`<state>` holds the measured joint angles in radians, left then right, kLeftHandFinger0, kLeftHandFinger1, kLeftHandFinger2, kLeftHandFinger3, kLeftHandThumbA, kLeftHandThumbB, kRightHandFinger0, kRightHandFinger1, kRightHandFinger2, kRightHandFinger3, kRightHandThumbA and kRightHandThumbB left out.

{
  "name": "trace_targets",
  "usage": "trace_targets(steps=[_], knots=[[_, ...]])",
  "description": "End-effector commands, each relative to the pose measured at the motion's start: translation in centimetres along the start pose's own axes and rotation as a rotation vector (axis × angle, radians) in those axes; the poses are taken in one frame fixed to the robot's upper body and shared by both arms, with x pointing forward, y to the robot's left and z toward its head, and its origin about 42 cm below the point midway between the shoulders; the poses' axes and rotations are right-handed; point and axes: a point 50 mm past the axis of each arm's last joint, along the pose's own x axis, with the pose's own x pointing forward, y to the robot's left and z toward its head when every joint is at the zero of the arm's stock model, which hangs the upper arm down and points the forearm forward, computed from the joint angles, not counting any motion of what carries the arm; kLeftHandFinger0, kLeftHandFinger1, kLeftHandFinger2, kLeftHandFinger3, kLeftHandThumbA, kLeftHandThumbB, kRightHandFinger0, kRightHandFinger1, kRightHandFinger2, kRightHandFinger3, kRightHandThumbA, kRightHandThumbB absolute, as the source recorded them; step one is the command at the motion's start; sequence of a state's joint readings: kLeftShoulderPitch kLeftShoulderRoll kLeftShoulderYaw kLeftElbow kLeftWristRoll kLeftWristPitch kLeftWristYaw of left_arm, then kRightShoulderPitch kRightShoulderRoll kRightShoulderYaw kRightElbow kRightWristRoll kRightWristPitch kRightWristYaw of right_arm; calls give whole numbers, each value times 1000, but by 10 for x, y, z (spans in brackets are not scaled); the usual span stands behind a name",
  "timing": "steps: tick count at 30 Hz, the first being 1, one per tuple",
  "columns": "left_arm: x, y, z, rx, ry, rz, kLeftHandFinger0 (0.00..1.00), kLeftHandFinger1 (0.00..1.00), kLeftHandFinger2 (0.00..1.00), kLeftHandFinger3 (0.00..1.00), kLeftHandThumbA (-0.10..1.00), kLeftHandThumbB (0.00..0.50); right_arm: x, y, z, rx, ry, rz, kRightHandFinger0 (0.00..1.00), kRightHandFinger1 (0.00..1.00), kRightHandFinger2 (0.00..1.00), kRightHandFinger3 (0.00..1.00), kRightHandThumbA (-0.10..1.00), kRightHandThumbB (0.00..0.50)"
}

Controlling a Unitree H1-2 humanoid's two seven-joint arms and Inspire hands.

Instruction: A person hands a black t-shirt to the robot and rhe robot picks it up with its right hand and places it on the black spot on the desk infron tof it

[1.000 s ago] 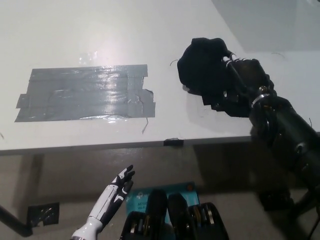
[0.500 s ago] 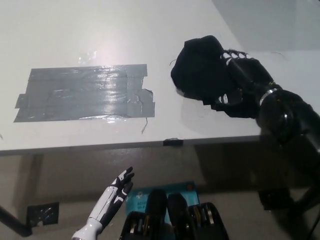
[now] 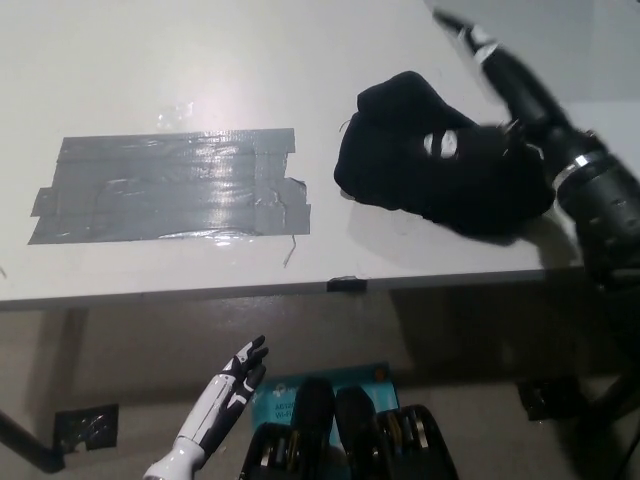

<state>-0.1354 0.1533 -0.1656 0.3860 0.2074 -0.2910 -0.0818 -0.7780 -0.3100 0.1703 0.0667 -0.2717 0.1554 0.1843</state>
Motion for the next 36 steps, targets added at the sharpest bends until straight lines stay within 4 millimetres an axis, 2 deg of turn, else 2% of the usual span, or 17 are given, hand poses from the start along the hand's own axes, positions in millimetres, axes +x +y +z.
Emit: trace_targets(steps=[1,4,5,8,10,11,14,17,19,20,23,25,28,29,30,32,36], knots=[[13,11,19,39,-94,7,987,1000,1000,1000,1000,500,-19,-79,88,260,-312,-143,1000,1000,1000,1000,1000,500],[15,10,20,35,-102,10,990,1000,1000,1000,1000,500,-36,-84,88,233,-353,-176,1000,1000,1000,1000,1000,477],[16,10,20,35,-101,9,989,1000,1000,1000,1000,500,-43,-83,89,239,-366,-188,1000,1000,1000,1000,1000,490],[20,12,22,34,-98,7,994,1000,1000,1000,1000,500,-81,-75,102,239,-442,-269,1000,1000,1000,1000,1000,500],[22,12,23,33,-99,8,995,1000,1000,1000,1000,500,-95,-72,106,218,-459,-294,1000,1000,1000,1000,1000,500],[22,13,22,35,-98,10,1000,1000,1000,1000,1000,500,-116,-61,103,198,-485,-325,1000,1000,1000,1000,1000,463],[19,14,19,42,-93,10,999,1000,1000,1000,1000,500,-146,-34,93,212,-478,-345,1000,1000,1000,1000,1000,446],[17,12,16,40,-92,7,985,1000,1000,1000,1000,500,-161,-17,83,222,-430,-343,1000,1000,1000,1000,1000,436],[15,7,13,26,-80,2,998,1000,1000,1000,1000,500,-181,22,46,397,-255,-332,1000,1000,1000,1000,1000,429],[14,6,12,17,-77,5,999,1000,1000,1000,1000,500,-185,32,35,428,-206,-312,1000,1000,1000,1000,1000,423],[11,6,10,19,-71,6,993,1000,1000,1000,1000,500,-194,66,-3,401,-63,-221,1000,1000,1000,1000,1000,362],[12,5,11,24,-76,5,998,1000,1000,1000,1000,500,-201,92,-29,413,60,-162,1000,1000,1000,1000,1000,394],[15,5,13,23,-81,9,997,1000,1000,1000,1000,500,-204,114,-52,376,152,-90,1000,1000,1000,1000,1000,416],[15,8,13,24,-81,11,998,1000,1000,1000,1000,500,-206,129,-67,347,199,-29,1000,1000,1000,1000,1000,389],[14,8,13,24,-82,12,999,1000,1000,1000,1000,500,-209,141,-77,334,224,20,1000,1000,1000,1000,1000,388],[15,8,14,29,-86,10,1000,1000,1000,1000,1000,500,-213,154,-87,310,259,92,1000,1000,1000,1000,1000,379],[17,7,17,24,-92,9,1000,1000,1000,1000,1000,500,-214,164,-86,302,234,153,1000,1000,1000,1000,1000,349]])
